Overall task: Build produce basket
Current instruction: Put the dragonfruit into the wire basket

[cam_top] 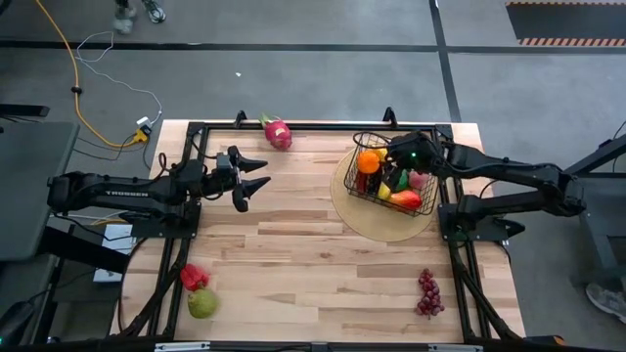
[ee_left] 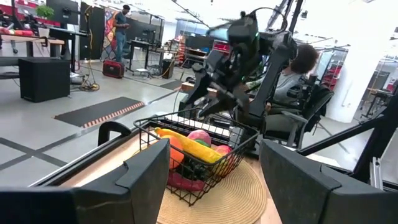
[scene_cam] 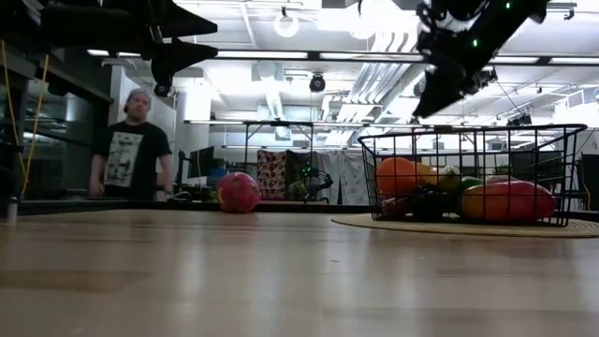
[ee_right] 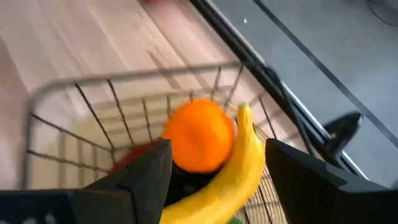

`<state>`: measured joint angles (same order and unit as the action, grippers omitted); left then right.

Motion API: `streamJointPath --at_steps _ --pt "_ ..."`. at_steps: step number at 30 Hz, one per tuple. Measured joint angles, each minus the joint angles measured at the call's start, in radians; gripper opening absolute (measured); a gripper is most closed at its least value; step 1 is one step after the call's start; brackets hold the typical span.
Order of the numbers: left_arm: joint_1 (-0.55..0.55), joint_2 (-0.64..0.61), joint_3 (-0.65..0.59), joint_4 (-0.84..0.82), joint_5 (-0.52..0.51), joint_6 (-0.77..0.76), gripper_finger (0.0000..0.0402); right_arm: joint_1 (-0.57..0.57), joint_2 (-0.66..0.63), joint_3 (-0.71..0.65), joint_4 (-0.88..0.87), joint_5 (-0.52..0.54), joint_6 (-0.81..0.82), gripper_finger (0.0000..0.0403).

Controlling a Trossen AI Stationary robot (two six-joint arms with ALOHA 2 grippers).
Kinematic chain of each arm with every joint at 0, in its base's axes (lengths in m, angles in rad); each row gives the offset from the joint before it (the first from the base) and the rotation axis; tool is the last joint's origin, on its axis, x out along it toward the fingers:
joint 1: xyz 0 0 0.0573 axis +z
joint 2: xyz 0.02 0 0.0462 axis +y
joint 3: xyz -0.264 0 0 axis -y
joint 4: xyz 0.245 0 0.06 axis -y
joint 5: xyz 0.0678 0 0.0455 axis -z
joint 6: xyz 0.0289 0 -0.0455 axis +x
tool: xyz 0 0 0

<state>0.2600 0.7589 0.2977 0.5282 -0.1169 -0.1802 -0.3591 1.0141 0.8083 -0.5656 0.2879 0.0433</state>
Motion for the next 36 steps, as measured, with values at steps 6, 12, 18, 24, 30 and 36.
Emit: streamJointPath --at_steps 6,12,18,24,30,36 --pt "0.003 0.000 0.011 -0.017 0.009 0.027 0.0235 0.099 -0.053 -0.007 0.072 -0.093 0.036 0.0249" --pt "0.022 0.000 0.112 -0.170 0.104 0.090 0.0235 0.265 -0.139 -0.142 0.374 -0.108 0.062 0.0249" --pt "0.013 0.000 0.139 -0.226 0.135 0.124 0.0235 0.369 -0.164 -0.224 0.625 -0.098 0.062 0.0249" --pt "0.013 0.000 0.139 -0.235 0.113 0.120 0.0237 0.380 -0.160 -0.224 0.645 -0.096 0.061 0.0249" --pt "0.028 0.005 0.142 -0.252 0.018 0.105 0.0280 0.379 -0.160 -0.224 0.644 -0.049 0.046 0.0249" --pt "0.166 0.196 0.342 -0.549 -0.137 0.122 0.0324 0.379 -0.156 -0.224 0.641 -0.015 0.043 0.0249"
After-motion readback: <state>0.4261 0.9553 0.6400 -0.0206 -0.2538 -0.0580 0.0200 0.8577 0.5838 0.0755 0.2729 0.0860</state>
